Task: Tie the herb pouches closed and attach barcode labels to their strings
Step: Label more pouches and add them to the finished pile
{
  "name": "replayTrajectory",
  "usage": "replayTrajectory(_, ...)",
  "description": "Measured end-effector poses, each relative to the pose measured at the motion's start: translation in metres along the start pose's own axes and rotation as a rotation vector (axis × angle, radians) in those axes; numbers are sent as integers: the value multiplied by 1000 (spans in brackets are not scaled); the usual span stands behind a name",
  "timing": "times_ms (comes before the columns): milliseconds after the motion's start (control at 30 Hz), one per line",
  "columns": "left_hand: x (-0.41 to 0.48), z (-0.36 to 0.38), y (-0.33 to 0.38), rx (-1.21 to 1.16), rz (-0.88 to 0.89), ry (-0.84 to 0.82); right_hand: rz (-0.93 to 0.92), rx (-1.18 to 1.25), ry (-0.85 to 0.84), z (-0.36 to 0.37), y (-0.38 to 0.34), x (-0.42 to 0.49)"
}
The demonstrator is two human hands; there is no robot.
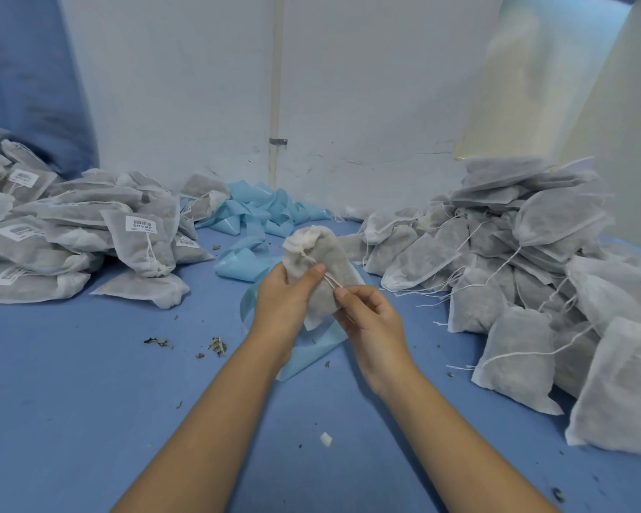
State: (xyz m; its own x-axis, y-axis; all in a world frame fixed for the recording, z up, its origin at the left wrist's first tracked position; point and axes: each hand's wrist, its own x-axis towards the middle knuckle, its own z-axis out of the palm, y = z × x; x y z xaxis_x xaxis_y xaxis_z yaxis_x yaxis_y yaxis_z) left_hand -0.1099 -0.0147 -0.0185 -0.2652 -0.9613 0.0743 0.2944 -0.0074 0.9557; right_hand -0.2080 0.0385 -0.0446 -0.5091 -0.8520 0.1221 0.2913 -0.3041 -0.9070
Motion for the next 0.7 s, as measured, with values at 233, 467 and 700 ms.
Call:
replayTrajectory(233,8,-11,4,-187,11,120,-319,-1138,-499,-12,11,-9)
replayTrajectory(467,13,-11,3,-256,-30,86,-512,-1360,-361,-10,18,-8)
replayTrajectory(700,4,-23,-7,488,159,-125,-476,-1583,7,-29,17,8)
